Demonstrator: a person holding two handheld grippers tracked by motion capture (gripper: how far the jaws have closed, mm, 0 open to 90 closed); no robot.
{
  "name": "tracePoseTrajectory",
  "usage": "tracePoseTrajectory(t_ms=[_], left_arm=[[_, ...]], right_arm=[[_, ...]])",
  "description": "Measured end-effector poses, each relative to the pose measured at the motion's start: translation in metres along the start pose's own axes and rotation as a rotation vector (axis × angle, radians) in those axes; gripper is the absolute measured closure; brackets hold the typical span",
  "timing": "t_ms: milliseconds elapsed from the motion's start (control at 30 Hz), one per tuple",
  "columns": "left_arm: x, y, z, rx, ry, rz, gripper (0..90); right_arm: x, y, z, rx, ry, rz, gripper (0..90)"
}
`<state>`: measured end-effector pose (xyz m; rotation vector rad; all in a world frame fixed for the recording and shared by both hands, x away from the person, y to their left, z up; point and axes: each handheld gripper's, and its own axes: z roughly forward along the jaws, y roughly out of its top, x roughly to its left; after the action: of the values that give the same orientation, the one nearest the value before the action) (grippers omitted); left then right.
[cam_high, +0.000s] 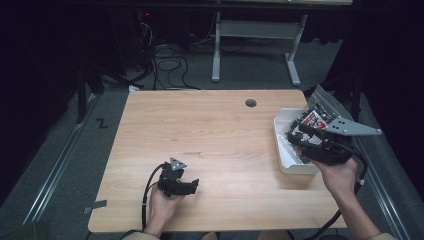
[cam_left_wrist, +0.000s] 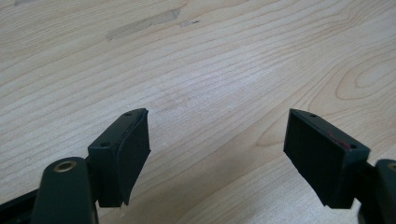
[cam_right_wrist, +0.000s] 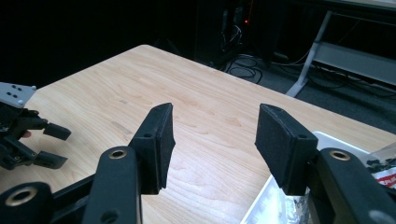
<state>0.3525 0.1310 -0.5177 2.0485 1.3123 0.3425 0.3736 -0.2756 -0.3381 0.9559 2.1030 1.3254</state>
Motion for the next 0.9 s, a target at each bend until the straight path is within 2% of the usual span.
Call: tracePoseTrajectory(t_ms=[100,133,233,300,400,600,733,900], left_arm=[[-0.001,0.0,-0.001,-0.004,0.004,0.009,23.2],[-0.001,0.0,-0.001,-0.003,0.005,0.009,23.4],[0.0,-0.001,-0.001,-0.004,0.003,0.0,23.5],[0.0,0.0,-0.001,0.0,0.0,0.001,23.5],[-0.001,0.0,-0.001,-0.001,0.002,0.01,23.6],[0.001,-0.001,-0.001,-0.001,0.004,0.001,23.7],[-0.001,0.0,-0.001,0.001,-0.002,0.016,23.7],[-0.001,0.0,0.0,0.002,-0.007,0.014,23.6]], right_arm=[[0.001,-0.001,-0.001,-0.003,0.019,0.01,47.4],[0.002,-0.003,-0.001,-0.008,0.041,0.027,47.4],[0.004,-0.005,-0.001,-0.011,0.047,0.022,47.4],[0.006,-0.008,0.001,-0.009,0.067,0.035,47.3],[0.007,-0.009,0.001,-0.006,0.071,0.041,47.2],[0.012,-0.014,0.002,0.014,0.099,0.033,45.9],[0.015,-0.017,0.001,0.02,0.106,0.023,45.5],[0.018,-0.02,0.002,0.03,0.121,0.026,43.8]])
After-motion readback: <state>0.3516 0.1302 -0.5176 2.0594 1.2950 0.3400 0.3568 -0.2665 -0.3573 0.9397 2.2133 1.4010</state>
